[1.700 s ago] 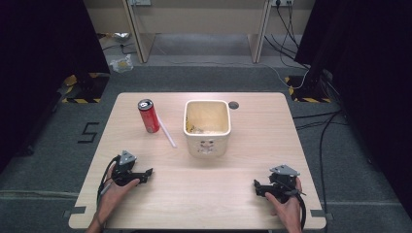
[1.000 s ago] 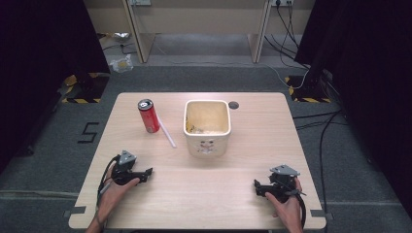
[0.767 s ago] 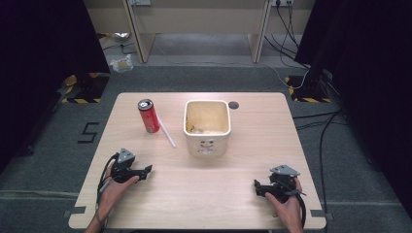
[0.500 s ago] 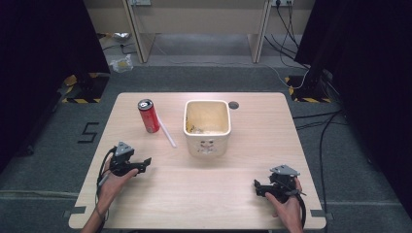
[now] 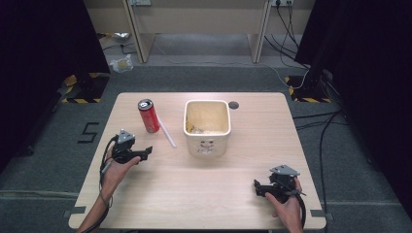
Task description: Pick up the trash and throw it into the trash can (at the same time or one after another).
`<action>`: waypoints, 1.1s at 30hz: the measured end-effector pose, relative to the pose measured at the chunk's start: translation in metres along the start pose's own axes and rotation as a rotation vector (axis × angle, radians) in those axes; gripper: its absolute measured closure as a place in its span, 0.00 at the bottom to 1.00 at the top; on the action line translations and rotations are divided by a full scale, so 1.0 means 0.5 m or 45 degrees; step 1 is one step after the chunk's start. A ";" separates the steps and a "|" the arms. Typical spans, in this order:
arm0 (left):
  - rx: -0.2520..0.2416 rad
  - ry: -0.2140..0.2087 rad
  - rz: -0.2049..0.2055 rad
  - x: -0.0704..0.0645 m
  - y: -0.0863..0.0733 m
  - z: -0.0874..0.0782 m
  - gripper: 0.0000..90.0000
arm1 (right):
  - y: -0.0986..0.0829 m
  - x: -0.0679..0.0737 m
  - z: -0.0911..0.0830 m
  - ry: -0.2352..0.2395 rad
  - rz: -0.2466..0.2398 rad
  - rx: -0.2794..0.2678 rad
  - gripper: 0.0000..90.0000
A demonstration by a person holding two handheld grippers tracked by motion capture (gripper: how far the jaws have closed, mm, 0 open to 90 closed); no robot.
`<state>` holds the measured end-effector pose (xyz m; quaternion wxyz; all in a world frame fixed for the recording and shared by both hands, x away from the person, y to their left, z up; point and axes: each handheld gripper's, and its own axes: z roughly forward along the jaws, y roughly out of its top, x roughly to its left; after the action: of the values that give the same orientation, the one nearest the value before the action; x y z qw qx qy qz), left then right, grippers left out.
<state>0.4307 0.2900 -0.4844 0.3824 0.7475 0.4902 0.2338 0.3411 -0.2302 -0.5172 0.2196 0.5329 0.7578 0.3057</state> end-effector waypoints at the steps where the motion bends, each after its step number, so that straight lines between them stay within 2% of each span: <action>1: -0.006 0.004 -0.005 0.004 0.005 0.002 0.19 | 0.000 0.000 0.000 0.001 0.002 0.000 0.00; 9: -0.039 0.030 -0.048 0.028 0.030 0.018 0.19 | 0.000 0.000 0.000 0.000 -0.001 0.000 0.00; 21: -0.063 0.025 -0.051 0.032 0.069 0.058 0.19 | 0.000 0.000 0.000 0.000 -0.001 0.000 0.00; 25: -0.081 0.046 -0.057 0.038 0.075 0.071 0.19 | 0.000 0.000 0.000 0.000 -0.001 0.000 0.00; 29: -0.072 0.034 -0.068 0.040 0.079 0.085 0.19 | 0.000 0.000 0.000 0.000 -0.001 0.000 0.00; 33: -0.077 0.043 -0.075 0.041 0.085 0.098 0.20 | 0.000 0.000 0.000 -0.001 -0.001 0.000 0.00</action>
<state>0.4980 0.2822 -0.4801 0.4033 0.7166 0.5113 0.2498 0.3411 -0.2301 -0.5174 0.2200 0.5326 0.7580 0.3056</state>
